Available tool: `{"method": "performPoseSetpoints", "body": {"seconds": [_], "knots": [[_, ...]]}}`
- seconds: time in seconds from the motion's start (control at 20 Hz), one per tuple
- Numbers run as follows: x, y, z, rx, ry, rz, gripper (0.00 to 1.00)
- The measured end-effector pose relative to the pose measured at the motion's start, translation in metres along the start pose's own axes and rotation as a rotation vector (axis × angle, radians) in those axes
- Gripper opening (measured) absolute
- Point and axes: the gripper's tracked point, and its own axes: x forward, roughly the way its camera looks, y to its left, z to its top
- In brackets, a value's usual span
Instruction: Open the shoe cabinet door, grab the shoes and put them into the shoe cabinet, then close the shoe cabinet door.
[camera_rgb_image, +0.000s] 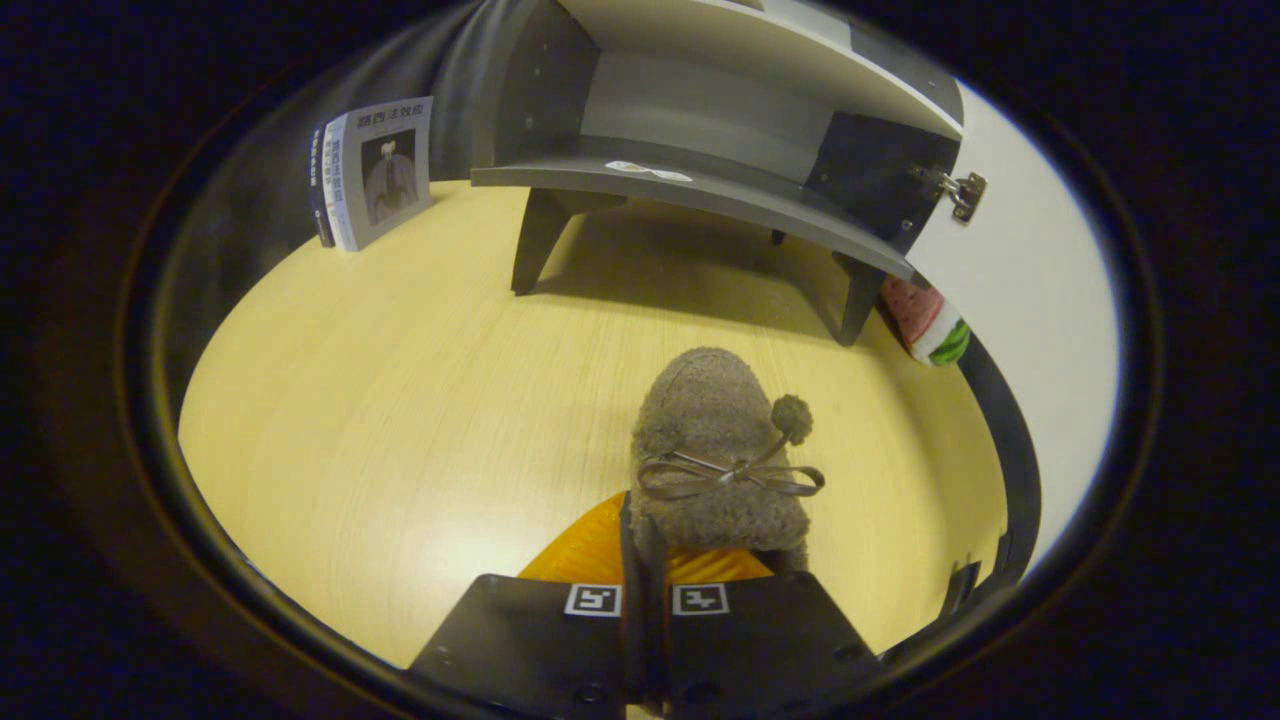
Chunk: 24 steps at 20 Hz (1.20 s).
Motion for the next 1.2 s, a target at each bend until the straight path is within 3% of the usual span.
{"method": "performPoseSetpoints", "body": {"seconds": [0.25,0.45,0.95,1.2], "knots": [[-0.012,-0.003,0.014,0.09,-0.036,0.017,0.03],[-0.041,-0.017,0.047,0.091,-0.127,0.029,0.03],[-0.173,-0.076,0.244,0.117,-0.513,-0.01,0.03],[-0.195,-0.101,0.324,0.129,-0.627,-0.026,0.03]]}}
